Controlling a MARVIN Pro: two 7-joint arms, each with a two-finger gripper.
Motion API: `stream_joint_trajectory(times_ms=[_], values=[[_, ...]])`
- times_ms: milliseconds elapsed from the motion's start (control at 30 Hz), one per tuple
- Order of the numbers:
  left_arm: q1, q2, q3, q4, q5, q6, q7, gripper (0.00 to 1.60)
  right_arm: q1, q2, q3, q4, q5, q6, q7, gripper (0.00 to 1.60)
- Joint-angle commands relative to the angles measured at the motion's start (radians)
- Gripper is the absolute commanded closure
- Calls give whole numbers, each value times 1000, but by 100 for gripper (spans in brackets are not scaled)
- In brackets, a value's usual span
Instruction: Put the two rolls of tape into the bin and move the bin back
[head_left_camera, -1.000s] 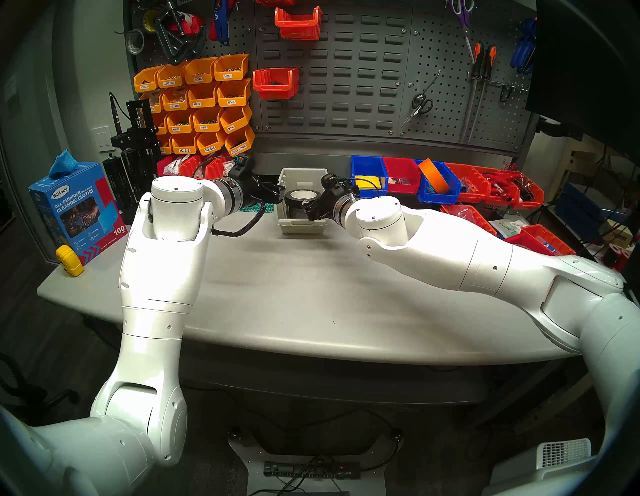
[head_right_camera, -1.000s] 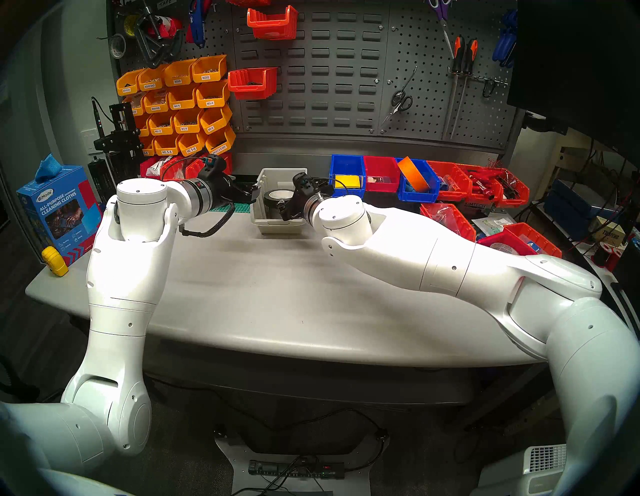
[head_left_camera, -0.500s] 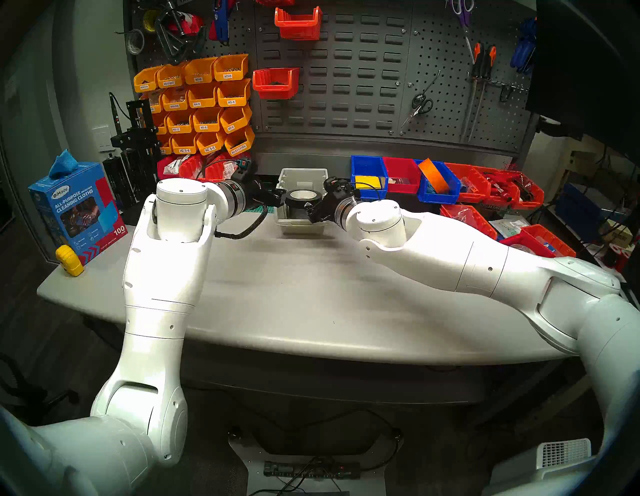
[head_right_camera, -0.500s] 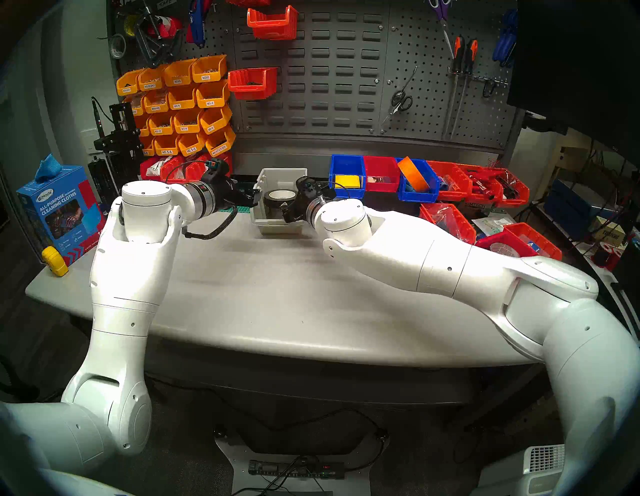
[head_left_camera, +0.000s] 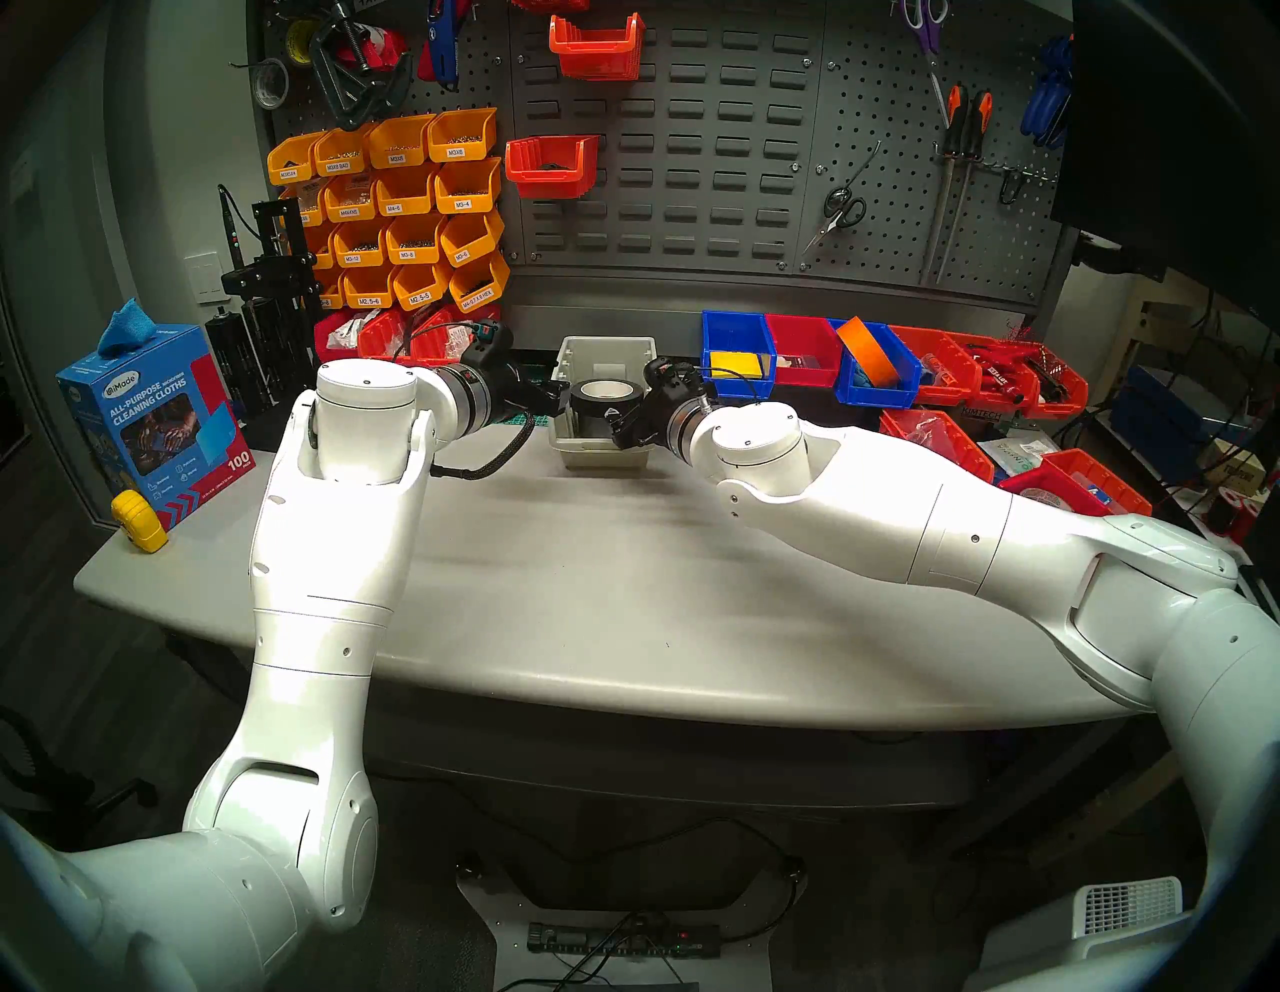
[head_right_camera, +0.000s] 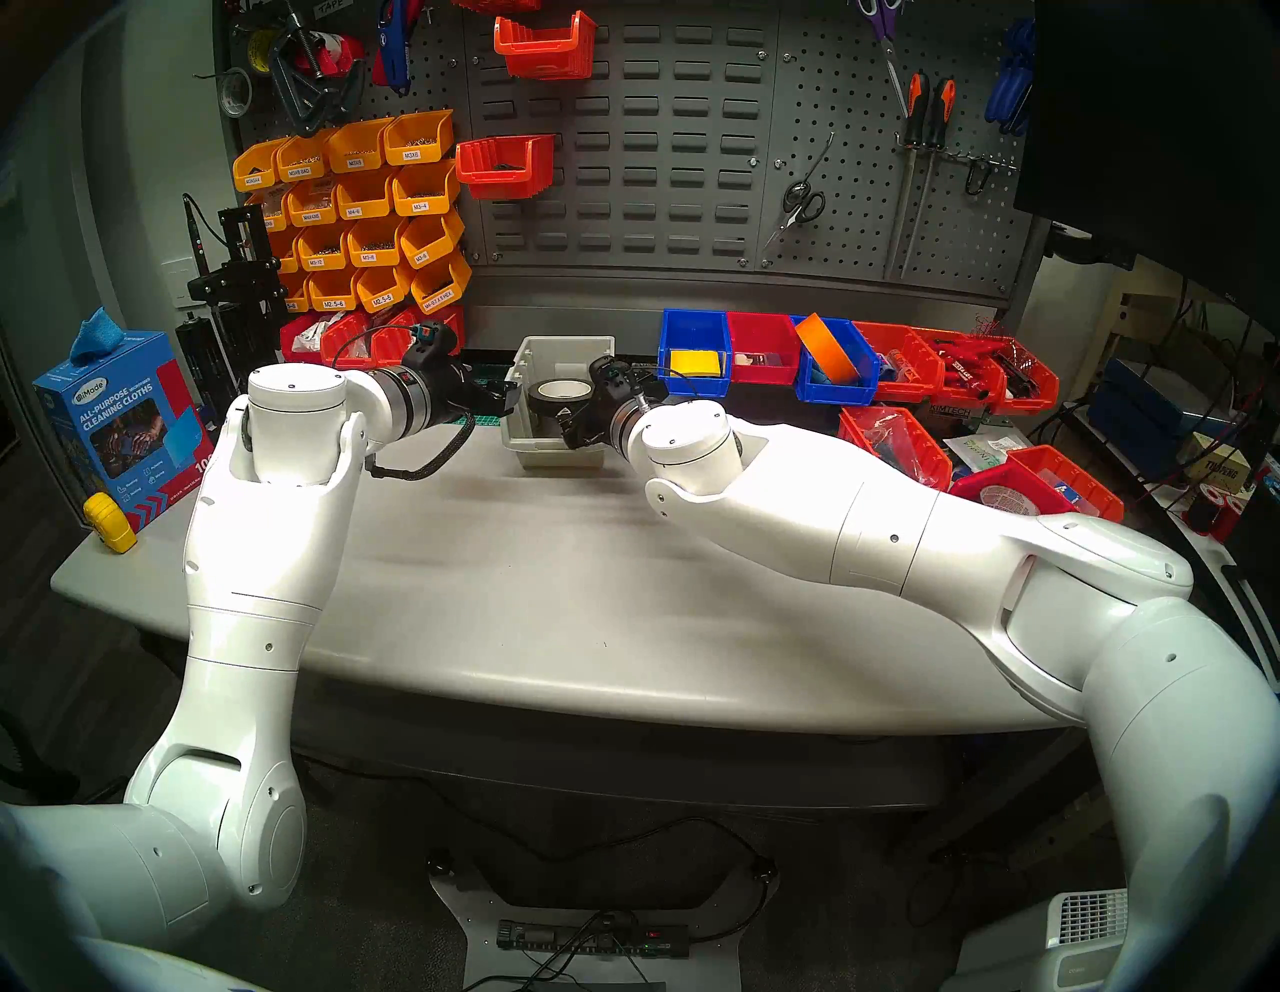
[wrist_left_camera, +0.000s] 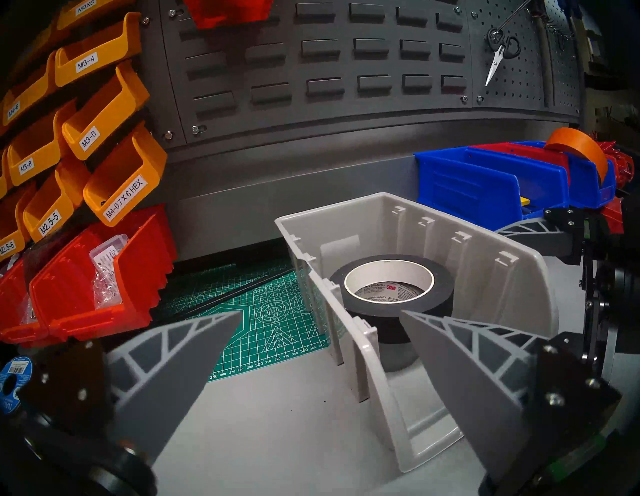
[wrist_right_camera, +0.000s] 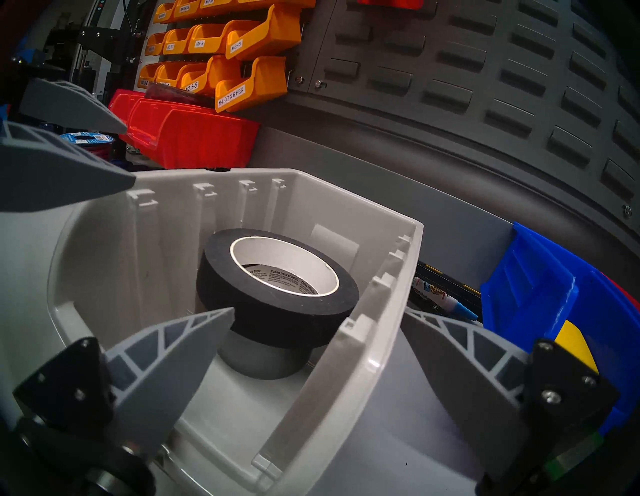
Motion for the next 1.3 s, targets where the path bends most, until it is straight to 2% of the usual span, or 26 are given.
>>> stream_joint_trajectory(times_ms=[0,333,567,1167,1200,1233,1267], values=[[-22,13,8,-13,2,26,-16,0,6,1,10,-17,-1,-6,-11,0],[-15,10,6,-8,-2,8,-15,0,2,3,8,-20,-1,-10,-13,0],[-25,0,14,19,0,-30,-10,0,0,0,8,-17,-1,-19,-10,0],[-21,-6,26,32,-7,-37,-8,0,-27,-5,12,4,15,-61,1,0],[-19,-7,23,33,-12,-43,-10,121,-27,-4,10,5,13,-65,6,0],[-17,-5,23,32,-14,-56,-14,160,-28,-5,9,7,11,-68,6,40],[-15,-3,23,30,-14,-61,-15,160,-29,-4,8,8,8,-75,8,96]])
